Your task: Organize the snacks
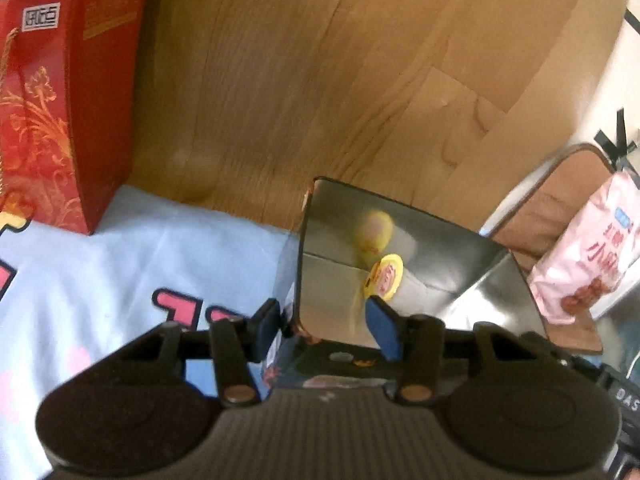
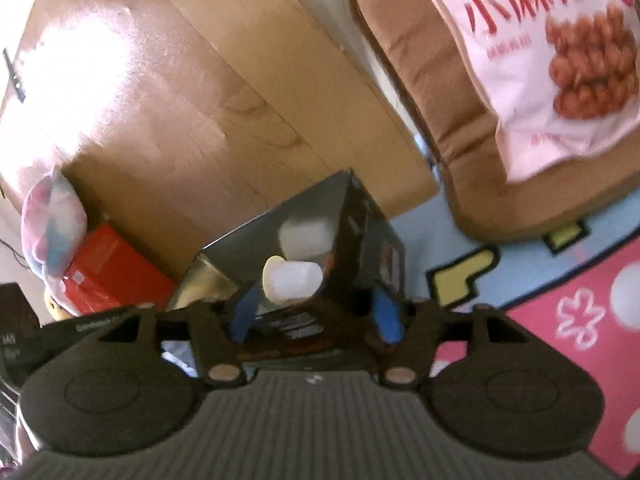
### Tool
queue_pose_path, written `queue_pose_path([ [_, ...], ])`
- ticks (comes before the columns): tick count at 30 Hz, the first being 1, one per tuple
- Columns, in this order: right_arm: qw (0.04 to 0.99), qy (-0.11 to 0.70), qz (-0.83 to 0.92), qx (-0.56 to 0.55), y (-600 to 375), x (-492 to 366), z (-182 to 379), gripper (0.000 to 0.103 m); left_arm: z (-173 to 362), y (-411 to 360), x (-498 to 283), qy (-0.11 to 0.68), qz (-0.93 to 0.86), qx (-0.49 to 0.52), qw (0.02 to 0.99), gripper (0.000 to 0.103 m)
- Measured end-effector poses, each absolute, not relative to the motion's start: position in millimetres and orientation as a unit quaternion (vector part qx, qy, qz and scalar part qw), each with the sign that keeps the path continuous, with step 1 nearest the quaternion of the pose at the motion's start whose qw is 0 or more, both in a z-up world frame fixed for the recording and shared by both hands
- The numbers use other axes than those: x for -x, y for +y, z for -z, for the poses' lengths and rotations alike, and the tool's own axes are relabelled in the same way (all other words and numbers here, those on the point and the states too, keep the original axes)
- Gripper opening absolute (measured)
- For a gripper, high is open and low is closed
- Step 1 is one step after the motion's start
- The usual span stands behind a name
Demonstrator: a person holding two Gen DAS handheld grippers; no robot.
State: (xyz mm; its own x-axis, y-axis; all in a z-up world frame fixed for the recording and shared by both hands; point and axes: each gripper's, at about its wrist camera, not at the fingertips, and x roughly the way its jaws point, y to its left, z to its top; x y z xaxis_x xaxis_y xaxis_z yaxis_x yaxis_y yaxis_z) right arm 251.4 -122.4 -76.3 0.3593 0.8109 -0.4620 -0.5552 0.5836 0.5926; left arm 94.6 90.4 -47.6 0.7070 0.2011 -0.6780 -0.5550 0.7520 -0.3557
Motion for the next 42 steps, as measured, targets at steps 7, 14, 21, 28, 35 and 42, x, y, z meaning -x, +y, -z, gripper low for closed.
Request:
queue_pose_path([
  [7,0.808,0.363,-0.437,-0.157,-136,-228,72,0.069,41,93,-71,0.302,-0.198,0.282,0.889,0.073],
  [14,0.818,0.331,-0.437,-0.175,-187,-192,61,0.063,35,70,-24,0.263,-0.199,0.261,0.907,0.065],
  [21,0.806,0.373,-0.452,-0.083,-134,-167,87,0.059,64,19,-22,0.310,-0.154,0.241,0.907,0.051],
  [28,0.775,0.379,-0.502,-0.056,-175,-109,84,0.063,75,1,45,0.309,-0.091,0.252,0.913,0.062],
  [35,0.808,0.296,-0.507,-0.045,-163,-96,45,0.063,54,63,90,0.248,-0.179,0.289,0.907,0.068],
  [42,0.778,0.262,-0.568,0.056,-56,-59,43,0.061,60,100,77,0.247,-0.211,0.317,0.891,0.066],
])
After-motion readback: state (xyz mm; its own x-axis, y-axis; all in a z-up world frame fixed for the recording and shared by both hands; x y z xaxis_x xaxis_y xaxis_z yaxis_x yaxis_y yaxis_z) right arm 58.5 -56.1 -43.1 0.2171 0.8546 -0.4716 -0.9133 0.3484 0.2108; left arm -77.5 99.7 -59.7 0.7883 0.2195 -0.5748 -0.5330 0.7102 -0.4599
